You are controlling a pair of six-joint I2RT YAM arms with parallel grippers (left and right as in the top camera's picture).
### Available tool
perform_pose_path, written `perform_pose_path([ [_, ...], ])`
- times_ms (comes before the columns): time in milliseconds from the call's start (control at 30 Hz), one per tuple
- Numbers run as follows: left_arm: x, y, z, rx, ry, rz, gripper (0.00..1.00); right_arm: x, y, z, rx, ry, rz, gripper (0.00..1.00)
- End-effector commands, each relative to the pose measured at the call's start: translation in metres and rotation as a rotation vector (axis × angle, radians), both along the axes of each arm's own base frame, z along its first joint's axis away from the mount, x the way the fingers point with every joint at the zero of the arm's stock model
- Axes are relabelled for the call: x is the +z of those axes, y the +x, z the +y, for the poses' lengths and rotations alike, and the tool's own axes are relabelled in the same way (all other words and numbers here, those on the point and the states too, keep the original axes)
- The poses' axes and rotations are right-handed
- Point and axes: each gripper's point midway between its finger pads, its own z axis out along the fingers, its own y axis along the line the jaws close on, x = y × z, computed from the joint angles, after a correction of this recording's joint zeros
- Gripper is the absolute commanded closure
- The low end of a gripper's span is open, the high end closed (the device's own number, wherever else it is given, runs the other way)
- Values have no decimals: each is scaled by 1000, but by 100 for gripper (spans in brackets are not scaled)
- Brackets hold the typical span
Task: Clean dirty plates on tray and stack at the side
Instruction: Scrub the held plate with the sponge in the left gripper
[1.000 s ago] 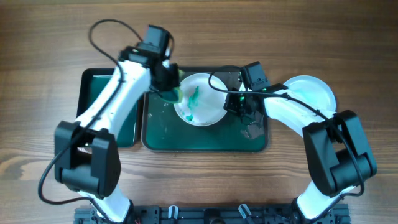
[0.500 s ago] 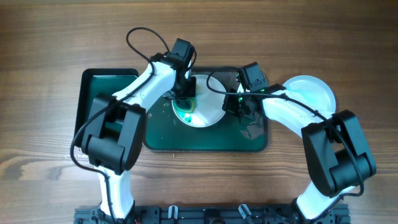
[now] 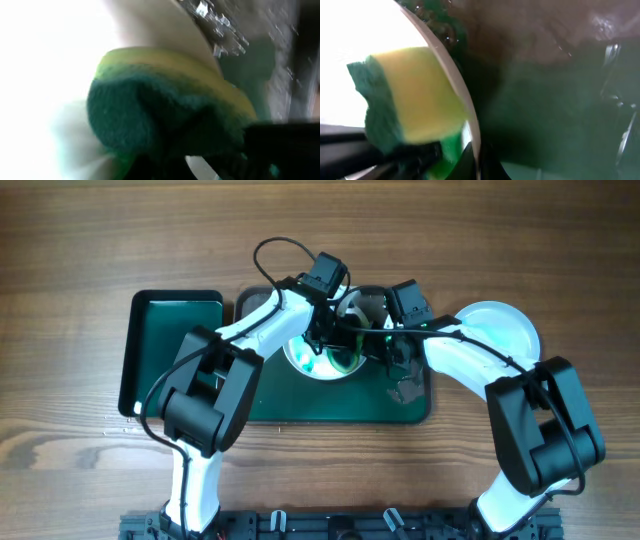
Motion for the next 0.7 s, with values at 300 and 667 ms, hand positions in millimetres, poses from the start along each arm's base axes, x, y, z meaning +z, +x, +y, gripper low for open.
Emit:
perform_pose_path([
  [300,-28,22,139,312,606,-34,96,-7,-12,6,44,15,40,96],
  [667,7,-42,11,-273,-192,171,96,-7,-12,6,45,15,41,96],
])
